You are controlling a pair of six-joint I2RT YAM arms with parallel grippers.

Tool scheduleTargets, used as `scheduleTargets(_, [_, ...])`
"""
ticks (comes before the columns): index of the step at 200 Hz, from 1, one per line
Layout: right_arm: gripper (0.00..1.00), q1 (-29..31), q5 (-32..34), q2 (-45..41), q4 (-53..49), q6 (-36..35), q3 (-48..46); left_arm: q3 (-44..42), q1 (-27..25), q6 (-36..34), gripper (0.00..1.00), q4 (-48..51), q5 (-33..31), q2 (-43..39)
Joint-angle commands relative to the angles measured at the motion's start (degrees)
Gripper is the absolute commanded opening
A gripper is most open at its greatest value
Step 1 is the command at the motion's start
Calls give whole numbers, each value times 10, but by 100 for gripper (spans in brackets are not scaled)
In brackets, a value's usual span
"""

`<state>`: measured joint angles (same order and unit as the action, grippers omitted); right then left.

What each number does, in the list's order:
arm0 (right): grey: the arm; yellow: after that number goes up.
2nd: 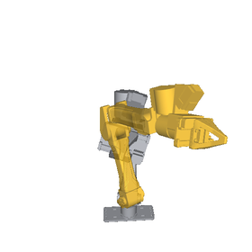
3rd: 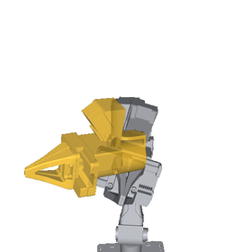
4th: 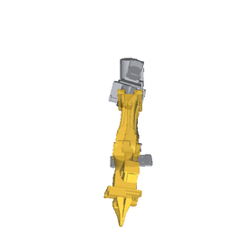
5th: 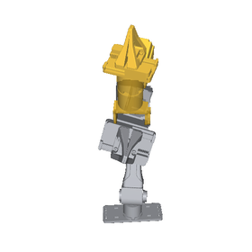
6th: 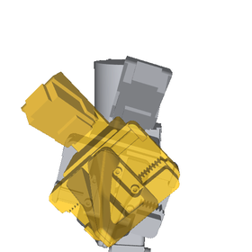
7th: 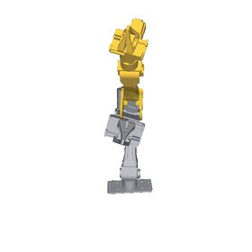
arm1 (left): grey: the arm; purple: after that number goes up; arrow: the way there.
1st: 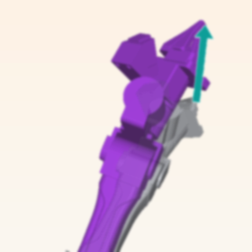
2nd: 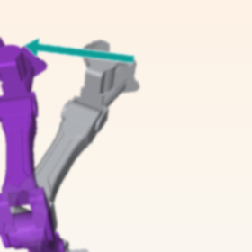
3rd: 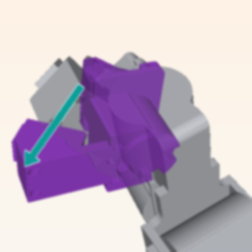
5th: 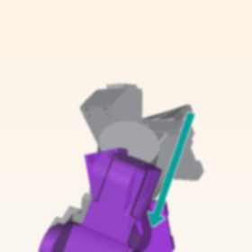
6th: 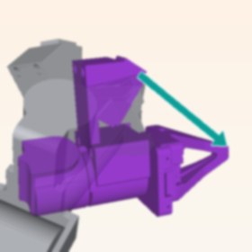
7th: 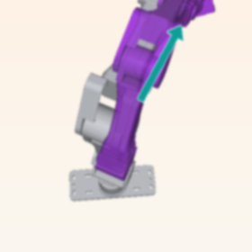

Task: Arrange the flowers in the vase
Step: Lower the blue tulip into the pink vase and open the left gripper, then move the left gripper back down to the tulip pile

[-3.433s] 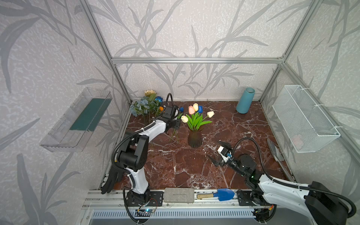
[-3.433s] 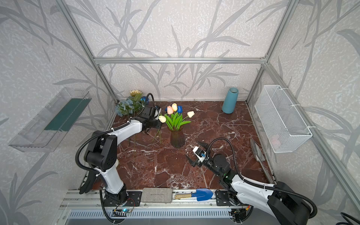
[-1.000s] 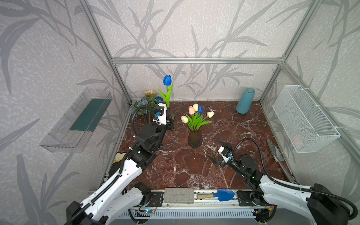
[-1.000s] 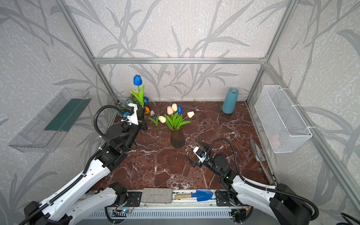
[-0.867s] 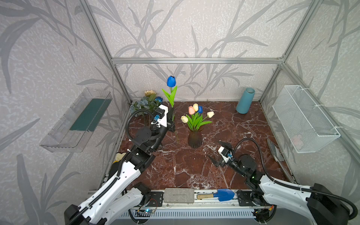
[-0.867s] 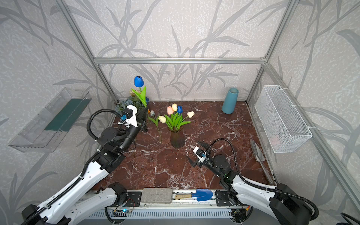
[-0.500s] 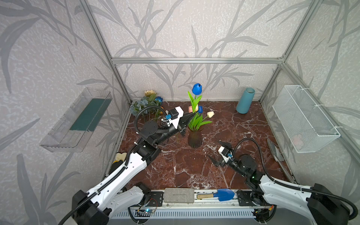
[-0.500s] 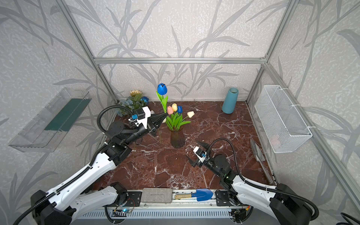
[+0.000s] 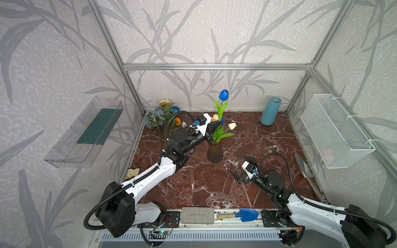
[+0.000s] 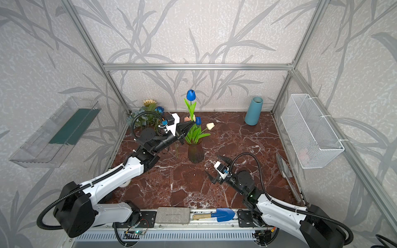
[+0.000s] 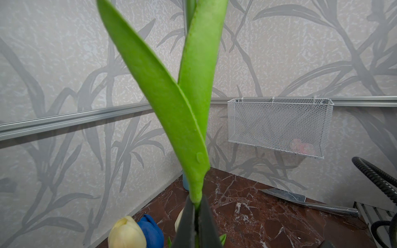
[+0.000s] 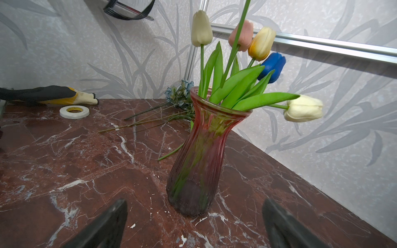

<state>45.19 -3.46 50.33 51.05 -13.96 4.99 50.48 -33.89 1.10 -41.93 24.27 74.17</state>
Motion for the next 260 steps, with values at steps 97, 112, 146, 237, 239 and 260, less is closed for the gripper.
scheduleTargets(97, [98, 3, 2, 21, 22, 2, 12, -84, -3, 16, 36, -52, -44, -14])
scheduleTargets(112, [98, 3, 3, 19, 20, 2, 12, -85, -3, 9, 38, -31, -52, -27])
scheduleTargets(146, [98, 3, 1, 22, 22, 3, 13, -77, -4, -10, 40, 19, -67, -52])
scheduleTargets(237, [98, 3, -3, 24, 25, 7, 13, -46, 19, 8, 45, 239, -343, -182])
scheduleTargets(239, [98, 3, -3, 25, 25, 8, 13, -47, 21, 12, 46, 242, -353, -183])
scheduleTargets(260, [98, 3, -2, 27, 30, 8, 12, -56, 57, 71, 46, 299, -413, -179])
